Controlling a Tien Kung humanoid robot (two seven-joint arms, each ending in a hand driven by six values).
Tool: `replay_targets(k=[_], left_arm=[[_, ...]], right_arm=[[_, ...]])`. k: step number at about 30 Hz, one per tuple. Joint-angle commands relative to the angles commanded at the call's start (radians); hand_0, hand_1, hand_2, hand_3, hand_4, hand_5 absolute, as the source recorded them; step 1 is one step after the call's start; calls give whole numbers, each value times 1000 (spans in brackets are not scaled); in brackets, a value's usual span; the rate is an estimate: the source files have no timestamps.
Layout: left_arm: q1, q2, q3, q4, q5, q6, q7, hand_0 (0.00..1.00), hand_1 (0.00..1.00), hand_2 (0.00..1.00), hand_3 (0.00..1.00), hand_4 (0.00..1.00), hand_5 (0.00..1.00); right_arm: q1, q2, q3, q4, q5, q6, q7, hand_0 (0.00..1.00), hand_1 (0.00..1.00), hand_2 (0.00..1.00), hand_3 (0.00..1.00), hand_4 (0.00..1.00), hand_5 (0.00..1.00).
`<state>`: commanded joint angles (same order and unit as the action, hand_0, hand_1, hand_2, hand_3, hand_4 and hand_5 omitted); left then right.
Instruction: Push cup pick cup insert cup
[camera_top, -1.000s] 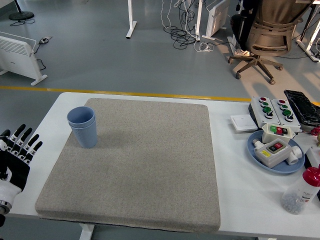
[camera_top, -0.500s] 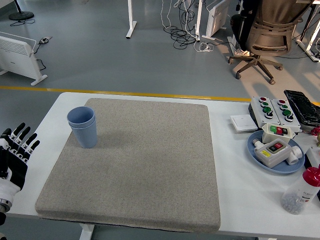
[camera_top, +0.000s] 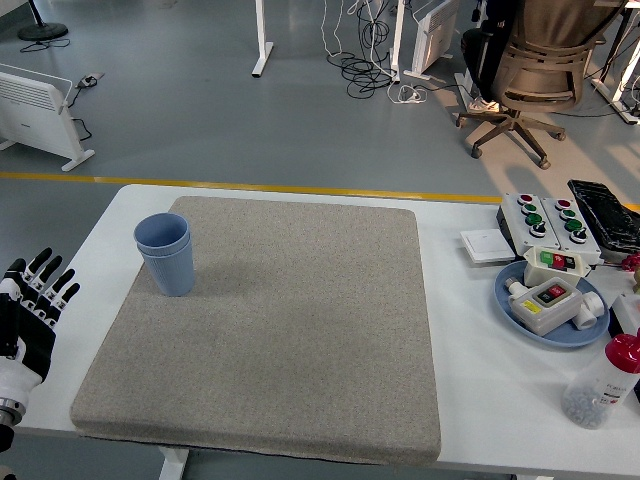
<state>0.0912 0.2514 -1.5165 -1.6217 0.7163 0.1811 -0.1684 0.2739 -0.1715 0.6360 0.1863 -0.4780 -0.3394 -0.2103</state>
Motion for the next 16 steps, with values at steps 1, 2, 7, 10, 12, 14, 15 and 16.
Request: replay_targets(k=[1,2,7,10,12,14,15,16], left_arm=[[0,0,0,0,0,0,0,886,889,931,880,541,998],[0,0,1,0,0,1,0,886,889,931,880,541,998],[-2,-1,1,0,-1,1,0,886,888,932,881,543,998],[-1,-1,-2,1,-3,1,0,886,888,932,881,543,998],[1,-2,-5,2,-3,2,0,886,888,932,881,543,998],[3,-3,-6,1,-3,2,1,884,887,933,881,542,998],[5,-1,-6,-1,-3,2,1,884,887,933,881,542,998],[6,-1,-6,-2,-3,1,2,884,887,933,881,542,998]], right_arm=[[0,0,0,0,0,0,0,666,604,617,564,103,444],[0,0,-1,0,1,0,0,666,604,617,564,103,444],[1,0,-1,0,2,0,1,666,605,617,564,101,443],[1,0,4,0,-7,0,-1,666,605,617,564,101,443],[1,0,7,0,-11,0,-2,666,605,617,564,101,443],[0,0,10,0,-17,1,-3,666,604,617,564,101,442],[-1,0,13,0,-20,0,-4,666,604,617,564,101,442],[-2,0,15,0,-23,0,-5,666,604,617,564,101,442]])
